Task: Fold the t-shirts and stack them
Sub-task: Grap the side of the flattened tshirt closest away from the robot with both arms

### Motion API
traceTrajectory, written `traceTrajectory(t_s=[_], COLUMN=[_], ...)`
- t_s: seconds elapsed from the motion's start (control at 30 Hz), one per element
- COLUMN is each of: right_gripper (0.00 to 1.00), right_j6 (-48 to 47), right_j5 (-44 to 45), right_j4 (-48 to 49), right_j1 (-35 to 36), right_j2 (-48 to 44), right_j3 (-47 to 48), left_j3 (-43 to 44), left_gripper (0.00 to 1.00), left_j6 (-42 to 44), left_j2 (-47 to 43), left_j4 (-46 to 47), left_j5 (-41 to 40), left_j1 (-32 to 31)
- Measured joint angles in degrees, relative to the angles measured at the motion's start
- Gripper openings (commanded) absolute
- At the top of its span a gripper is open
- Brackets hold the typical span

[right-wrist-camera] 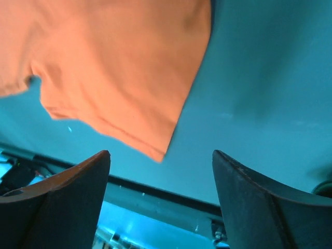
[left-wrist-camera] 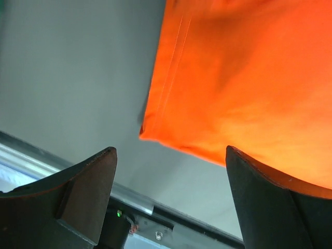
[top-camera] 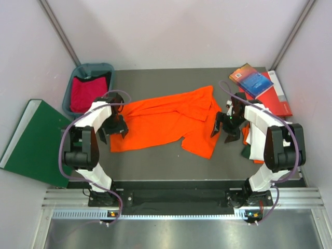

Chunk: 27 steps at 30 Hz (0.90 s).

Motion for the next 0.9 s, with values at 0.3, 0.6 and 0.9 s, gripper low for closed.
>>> traceTrajectory(t_s=[0.3,0.6,0.9], right_gripper=[0.75,0.35,0.00], right_j6=[-0.5,-0.5,-2.1], right_j5=[-4.0,-7.8,-9.9], right_j4=[-3.2,-0.5,-1.2], right_j1=[2.5,10.3,11.7], right_j2=[-0.3,7.8,10.9], right_j3=[-5.9,-6.8,-7.0], left_j3=[-6.6,-6.3,-5.8], left_gripper=[0.92,0.92,0.92], left_j6=[-4.0,-5.4,-6.1], left_j2=[-0.2,2.4,2.9], left_j4=[0.0,0.9,1.2], left_j5=[3.3,3.0,1.9], left_j1=[0.0,0.0,0.0])
